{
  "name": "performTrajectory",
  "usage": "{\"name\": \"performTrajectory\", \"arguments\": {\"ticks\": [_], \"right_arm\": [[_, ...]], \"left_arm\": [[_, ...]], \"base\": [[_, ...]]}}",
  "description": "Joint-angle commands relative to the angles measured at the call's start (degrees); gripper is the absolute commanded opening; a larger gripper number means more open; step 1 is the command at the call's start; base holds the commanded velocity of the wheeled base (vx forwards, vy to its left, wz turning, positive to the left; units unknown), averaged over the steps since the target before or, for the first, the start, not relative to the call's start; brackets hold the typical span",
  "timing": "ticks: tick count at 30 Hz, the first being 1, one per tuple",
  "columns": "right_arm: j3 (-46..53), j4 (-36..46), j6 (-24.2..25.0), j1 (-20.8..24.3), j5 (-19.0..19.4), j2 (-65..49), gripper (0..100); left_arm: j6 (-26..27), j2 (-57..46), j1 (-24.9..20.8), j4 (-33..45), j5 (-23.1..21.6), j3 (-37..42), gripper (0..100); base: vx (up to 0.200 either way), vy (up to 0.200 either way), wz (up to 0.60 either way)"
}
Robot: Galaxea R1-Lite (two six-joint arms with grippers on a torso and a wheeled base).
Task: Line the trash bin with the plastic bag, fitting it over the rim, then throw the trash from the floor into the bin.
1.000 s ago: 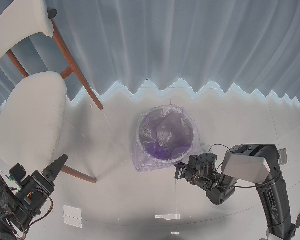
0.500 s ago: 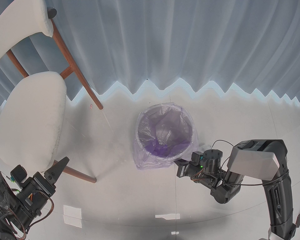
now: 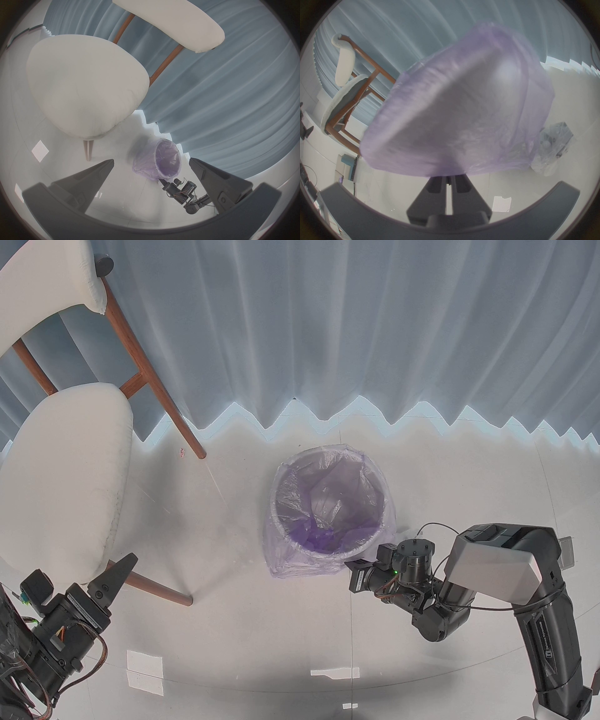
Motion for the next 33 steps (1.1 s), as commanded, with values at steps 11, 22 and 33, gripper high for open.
{"name": "performTrajectory", "arguments": {"ticks": [11, 22, 33], "right_arm": [[-15.2, 11.7, 0.3, -1.7, -0.3, 5.9, 0], [-18.2, 19.1, 3.8, -2.3, -1.1, 6.6, 0], [-26.0, 40.1, 21.6, -2.8, -6.5, 5.1, 0]], "left_arm": [[0.1, 0.2, 0.0, 0.1, 1.0, 1.0, 100], [0.1, 0.2, 0.2, 0.1, 1.2, 1.0, 100], [0.1, 0.2, 0.7, 0.1, 2.0, 1.0, 100]], "base": [[0.0, 0.0, 0.0], [0.0, 0.0, 0.0], [0.0, 0.0, 0.0]]}}
